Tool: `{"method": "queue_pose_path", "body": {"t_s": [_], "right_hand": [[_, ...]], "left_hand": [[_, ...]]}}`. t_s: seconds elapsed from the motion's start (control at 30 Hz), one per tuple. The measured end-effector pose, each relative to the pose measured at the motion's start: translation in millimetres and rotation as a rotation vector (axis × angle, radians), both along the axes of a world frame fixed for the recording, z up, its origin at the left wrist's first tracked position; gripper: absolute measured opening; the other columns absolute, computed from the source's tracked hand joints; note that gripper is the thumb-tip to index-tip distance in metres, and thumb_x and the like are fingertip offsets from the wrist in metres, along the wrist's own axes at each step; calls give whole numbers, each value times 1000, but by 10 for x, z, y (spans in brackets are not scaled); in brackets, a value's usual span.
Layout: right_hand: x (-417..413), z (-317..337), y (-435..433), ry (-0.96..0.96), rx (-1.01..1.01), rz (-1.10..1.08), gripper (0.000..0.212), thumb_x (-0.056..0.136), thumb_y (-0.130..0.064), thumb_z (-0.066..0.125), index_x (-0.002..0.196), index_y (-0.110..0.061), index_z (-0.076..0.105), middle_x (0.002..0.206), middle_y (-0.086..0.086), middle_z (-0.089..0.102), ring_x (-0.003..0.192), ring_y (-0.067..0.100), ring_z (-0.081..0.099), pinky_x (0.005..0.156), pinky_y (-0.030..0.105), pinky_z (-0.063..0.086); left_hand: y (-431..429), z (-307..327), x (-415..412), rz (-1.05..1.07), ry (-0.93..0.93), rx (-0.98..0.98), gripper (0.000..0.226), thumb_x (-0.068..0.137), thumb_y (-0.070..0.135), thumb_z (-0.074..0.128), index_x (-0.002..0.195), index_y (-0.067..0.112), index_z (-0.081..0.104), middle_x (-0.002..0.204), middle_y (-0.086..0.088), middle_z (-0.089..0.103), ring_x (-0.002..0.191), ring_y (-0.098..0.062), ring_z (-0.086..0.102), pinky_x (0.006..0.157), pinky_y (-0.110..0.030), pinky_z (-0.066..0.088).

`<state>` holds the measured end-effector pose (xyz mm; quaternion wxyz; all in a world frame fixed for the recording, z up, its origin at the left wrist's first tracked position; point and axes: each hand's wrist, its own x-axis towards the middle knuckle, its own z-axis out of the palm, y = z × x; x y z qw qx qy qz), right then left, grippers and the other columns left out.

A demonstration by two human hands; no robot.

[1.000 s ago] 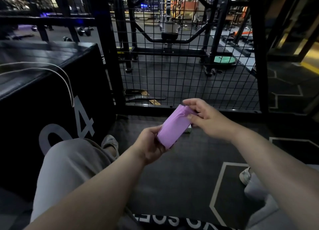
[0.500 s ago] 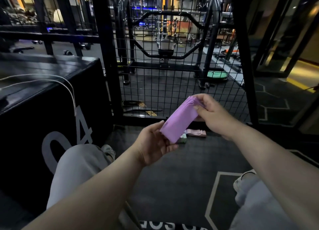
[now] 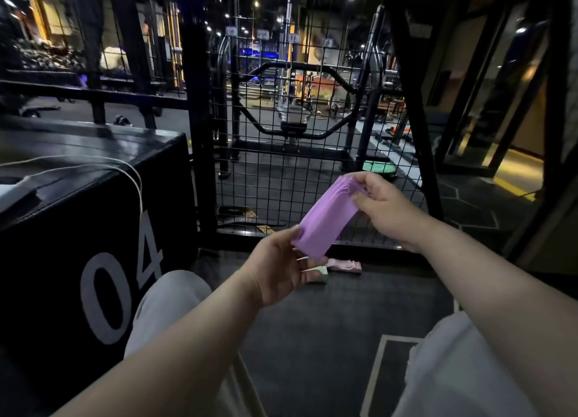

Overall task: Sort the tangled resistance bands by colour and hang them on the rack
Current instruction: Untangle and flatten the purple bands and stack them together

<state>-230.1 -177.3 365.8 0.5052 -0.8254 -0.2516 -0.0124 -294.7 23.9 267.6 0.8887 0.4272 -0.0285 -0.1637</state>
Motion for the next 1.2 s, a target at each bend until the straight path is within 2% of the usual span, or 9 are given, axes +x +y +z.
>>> {"method": "queue_pose_path", "body": {"t_s": [0.1,0.2,0.37,0.5,0.6,0.8,0.97,1.07,1.2], "right_hand": [[-44,54,18,6,2,-5,29,104,-21,52,132,-30,55,129,-13,62,123,5,56,112,34,42],[-78,72,18,8,-11,-35,34,104,-20,53,138,-26,53,131,-10,62,124,9,55,111,34,43],[-149,78,2,69,70,-144,26,104,-10,51,126,-17,61,118,3,67,107,20,62,100,38,49],[-205,175,11,206,165,-221,22,103,-11,51,120,-14,66,104,8,71,89,20,65,93,47,56],[-272,300,54,229,182,-223,17,103,-11,51,107,-14,68,88,4,72,79,18,67,81,41,60],[-334,596,104,186,130,-208,14,101,-10,54,103,-13,68,87,6,73,80,18,68,85,44,60],[-312,725,132,189,139,-209,17,100,-10,56,114,-10,66,90,9,74,78,17,72,80,41,62],[-282,755,147,210,183,-218,15,99,-9,57,111,-8,66,93,12,74,79,18,72,80,45,62],[-270,782,169,252,234,-218,12,99,-7,57,106,-3,66,84,10,71,73,17,69,77,46,63]], "left_hand": [[4,12,-57,6,-117,111,36,85,32,70,117,16,65,101,-7,67,86,-22,64,71,-32,48],[3,1,-61,97,-175,263,28,88,14,73,114,18,64,95,-4,69,80,-19,66,68,-31,45],[19,-13,-40,255,-274,291,69,86,3,75,137,35,41,92,-6,71,74,-23,67,76,-43,45],[7,-53,-56,290,-394,348,77,75,-9,81,130,35,51,89,-10,57,85,-24,58,82,-37,55],[-43,-45,-43,328,-420,368,63,74,-3,84,119,32,60,91,-14,56,84,-26,56,75,-35,54],[-62,117,2,352,-419,355,56,77,0,83,120,19,53,99,-12,58,79,-18,61,65,-32,54],[-118,174,60,380,-379,380,83,67,12,91,136,32,49,97,-4,63,86,-17,65,73,-34,56],[-165,183,50,378,-390,430,73,68,13,92,130,25,56,101,-5,66,88,-14,67,75,-31,57],[-271,190,56,420,-395,511,60,67,16,93,117,23,62,106,-8,69,91,-20,70,83,-43,61]]}}
